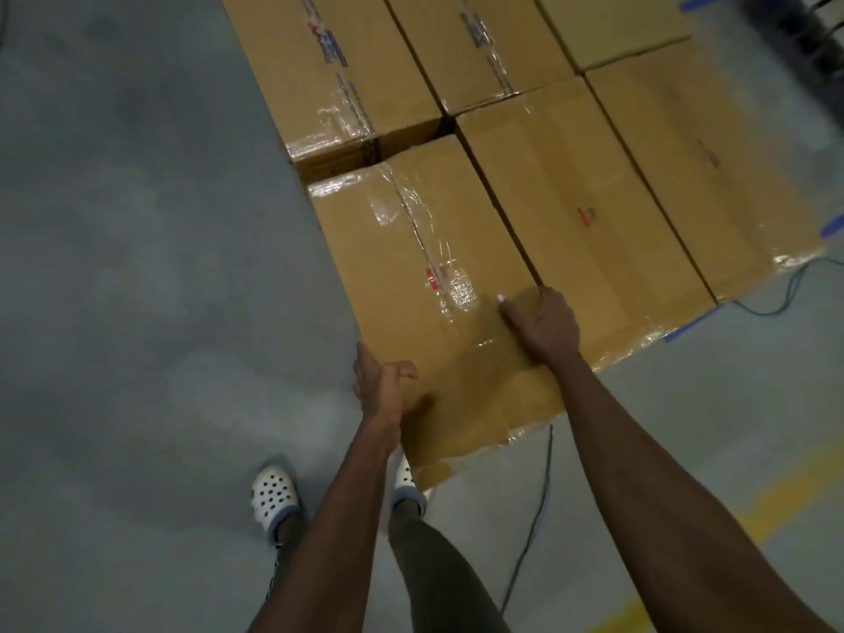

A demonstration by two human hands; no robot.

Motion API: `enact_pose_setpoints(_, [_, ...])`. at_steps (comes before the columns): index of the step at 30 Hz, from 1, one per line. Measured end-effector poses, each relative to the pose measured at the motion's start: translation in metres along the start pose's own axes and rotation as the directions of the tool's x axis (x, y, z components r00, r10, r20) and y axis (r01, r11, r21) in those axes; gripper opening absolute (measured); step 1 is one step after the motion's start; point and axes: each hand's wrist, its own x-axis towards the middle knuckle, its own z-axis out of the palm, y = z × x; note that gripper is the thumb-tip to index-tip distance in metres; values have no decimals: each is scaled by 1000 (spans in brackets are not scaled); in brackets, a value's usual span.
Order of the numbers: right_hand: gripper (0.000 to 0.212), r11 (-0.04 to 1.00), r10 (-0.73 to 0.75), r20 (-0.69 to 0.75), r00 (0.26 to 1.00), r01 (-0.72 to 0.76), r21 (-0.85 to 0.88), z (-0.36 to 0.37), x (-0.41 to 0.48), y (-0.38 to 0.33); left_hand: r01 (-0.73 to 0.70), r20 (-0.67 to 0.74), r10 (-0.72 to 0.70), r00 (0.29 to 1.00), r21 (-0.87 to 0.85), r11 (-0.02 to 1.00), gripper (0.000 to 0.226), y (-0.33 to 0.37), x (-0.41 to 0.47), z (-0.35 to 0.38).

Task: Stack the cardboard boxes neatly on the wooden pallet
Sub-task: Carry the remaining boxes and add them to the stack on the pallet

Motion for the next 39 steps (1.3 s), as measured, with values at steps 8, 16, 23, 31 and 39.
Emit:
enact_pose_setpoints(8, [95, 983, 81, 97, 992, -96, 160, 19, -18, 38, 214, 86, -208, 974, -79, 974, 89, -39, -25, -5])
enact_pose_setpoints(16, [77, 651, 627, 61, 777, -566, 505, 48, -100, 85, 483, 173, -463, 869, -102, 870, 38, -85, -71, 1])
enact_pose_setpoints(23, [80, 647, 534, 67, 843, -458, 610, 44, -98, 86, 461, 148, -439, 886, -185, 868, 40, -80, -61, 9])
enact_pose_setpoints(31, [87, 700, 524, 59, 850, -469, 539, 40, -95, 85, 425, 149, -402, 903, -182, 887, 47, -82, -60, 15])
enact_pose_setpoints(39, [100, 656, 510, 148, 848, -494, 571, 44, -101, 95, 341, 50, -339, 940, -65, 938, 69, -113, -57, 33])
